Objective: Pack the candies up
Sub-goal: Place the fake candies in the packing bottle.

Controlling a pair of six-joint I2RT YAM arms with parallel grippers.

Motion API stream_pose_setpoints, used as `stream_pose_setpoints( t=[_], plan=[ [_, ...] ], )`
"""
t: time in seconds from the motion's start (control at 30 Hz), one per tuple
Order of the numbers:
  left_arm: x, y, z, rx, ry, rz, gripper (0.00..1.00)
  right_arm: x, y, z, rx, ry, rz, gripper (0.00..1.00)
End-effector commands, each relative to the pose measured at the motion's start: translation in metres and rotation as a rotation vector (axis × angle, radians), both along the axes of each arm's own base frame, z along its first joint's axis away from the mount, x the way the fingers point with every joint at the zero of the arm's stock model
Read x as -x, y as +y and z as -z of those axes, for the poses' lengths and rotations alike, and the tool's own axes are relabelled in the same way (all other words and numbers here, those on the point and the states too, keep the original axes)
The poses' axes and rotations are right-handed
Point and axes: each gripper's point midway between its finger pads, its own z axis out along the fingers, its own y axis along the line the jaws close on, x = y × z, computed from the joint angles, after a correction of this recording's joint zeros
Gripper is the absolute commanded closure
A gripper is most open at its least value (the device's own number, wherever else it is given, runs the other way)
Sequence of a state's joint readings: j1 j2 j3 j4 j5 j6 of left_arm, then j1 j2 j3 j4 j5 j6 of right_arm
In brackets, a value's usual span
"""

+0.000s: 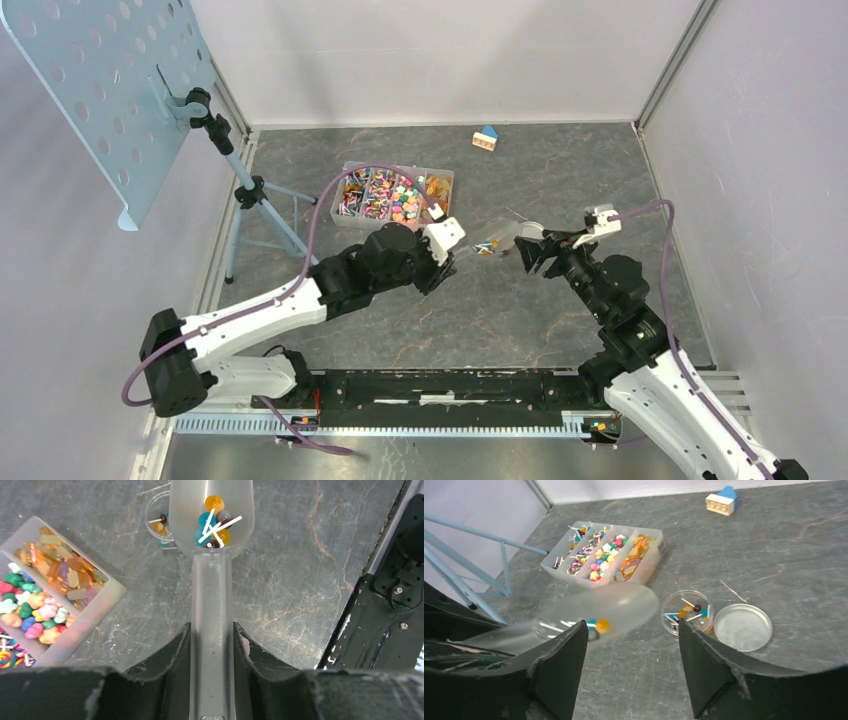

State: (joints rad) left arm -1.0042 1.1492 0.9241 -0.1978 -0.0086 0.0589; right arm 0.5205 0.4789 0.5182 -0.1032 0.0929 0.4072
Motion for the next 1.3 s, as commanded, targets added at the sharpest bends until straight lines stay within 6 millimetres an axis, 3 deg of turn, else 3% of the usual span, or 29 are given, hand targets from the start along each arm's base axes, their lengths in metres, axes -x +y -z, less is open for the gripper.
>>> stream_pose_setpoints(
  t=[0.0, 0.23, 0.33, 0.47, 0.83, 1.27],
  plan=[
    [-0.007, -0.018, -0.019, 0.092, -0.017, -0.025, 0.98, -0.008, 0.021, -0.003, -0.009, -0.031, -0.085, 0.35],
    [-0.014, -0.025, -0.009, 0.061, -0.003, -0.04, 0.98, -0.02, 0.035, 0.0, -0.045, -0.042, -0.116, 0.79],
    [-0.018, -0.027, -0.007, 0.041, 0.002, -0.052, 0.98, -0.024, 0.043, 0.005, -0.045, -0.032, -0.145, 0.92],
    [-0.023, -0.031, -0.002, 0.015, 0.009, -0.062, 0.98, -0.031, 0.049, 0.017, -0.032, -0.008, -0.154, 1.0],
    [-0.044, -0.044, 0.006, -0.024, 0.035, -0.09, 0.98, -0.048, 0.054, 0.061, 0.031, 0.064, -0.136, 1.0],
    [-0.071, -0.04, 0.019, -0.031, 0.095, -0.138, 0.98, -0.065, 0.057, 0.104, 0.067, 0.129, -0.104, 1.0]
  ],
)
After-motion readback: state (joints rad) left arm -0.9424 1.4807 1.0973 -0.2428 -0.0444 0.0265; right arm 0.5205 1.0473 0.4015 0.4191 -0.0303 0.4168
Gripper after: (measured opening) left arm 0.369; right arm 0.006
